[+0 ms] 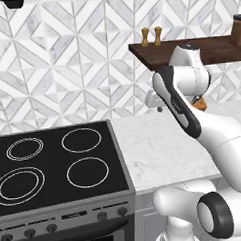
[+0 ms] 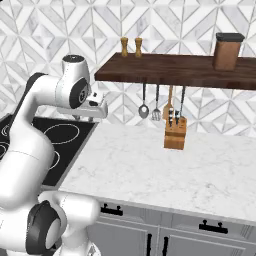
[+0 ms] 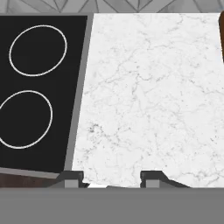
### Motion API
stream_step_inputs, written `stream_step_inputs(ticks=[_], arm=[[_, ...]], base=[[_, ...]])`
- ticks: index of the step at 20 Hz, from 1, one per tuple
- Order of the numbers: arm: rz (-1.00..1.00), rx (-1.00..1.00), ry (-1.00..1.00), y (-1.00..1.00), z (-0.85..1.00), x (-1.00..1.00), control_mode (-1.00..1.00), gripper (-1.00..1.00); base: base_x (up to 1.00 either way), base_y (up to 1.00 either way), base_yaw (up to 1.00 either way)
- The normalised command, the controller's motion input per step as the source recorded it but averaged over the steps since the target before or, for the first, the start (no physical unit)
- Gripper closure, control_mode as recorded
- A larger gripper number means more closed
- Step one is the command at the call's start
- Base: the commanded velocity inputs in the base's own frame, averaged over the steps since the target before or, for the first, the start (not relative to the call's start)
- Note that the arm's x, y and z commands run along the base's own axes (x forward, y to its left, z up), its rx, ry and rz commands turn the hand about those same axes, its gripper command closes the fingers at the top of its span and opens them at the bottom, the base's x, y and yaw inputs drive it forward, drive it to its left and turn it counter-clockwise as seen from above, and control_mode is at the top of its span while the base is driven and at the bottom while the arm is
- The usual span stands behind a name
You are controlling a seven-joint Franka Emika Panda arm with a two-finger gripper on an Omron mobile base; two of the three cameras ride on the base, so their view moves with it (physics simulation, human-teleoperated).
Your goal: Take a straw from the drawer in front and place it inside the glass cup on the dining counter.
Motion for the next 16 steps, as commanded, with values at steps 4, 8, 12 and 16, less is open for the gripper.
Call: stream_step_inputs(ticks=[4, 8, 12, 16], arm=[[0.00, 0.00, 0.00, 0.00, 0.00, -0.01, 1.00, -1.00], [0.00, 0.00, 0.00, 0.00, 0.00, 0.00, 1.00, -1.00], [0.00, 0.00, 0.00, 0.00, 0.00, 0.00, 1.00, -1.00], [0.00, 0.00, 0.00, 0.00, 0.00, 0.00, 1.00, -1.00]], base=[[-0.36, -0.04, -0.01], [-0.67, 0.21, -0.30], [-0.57, 0.41, -0.44], [-0.37, 0.41, -0.44]])
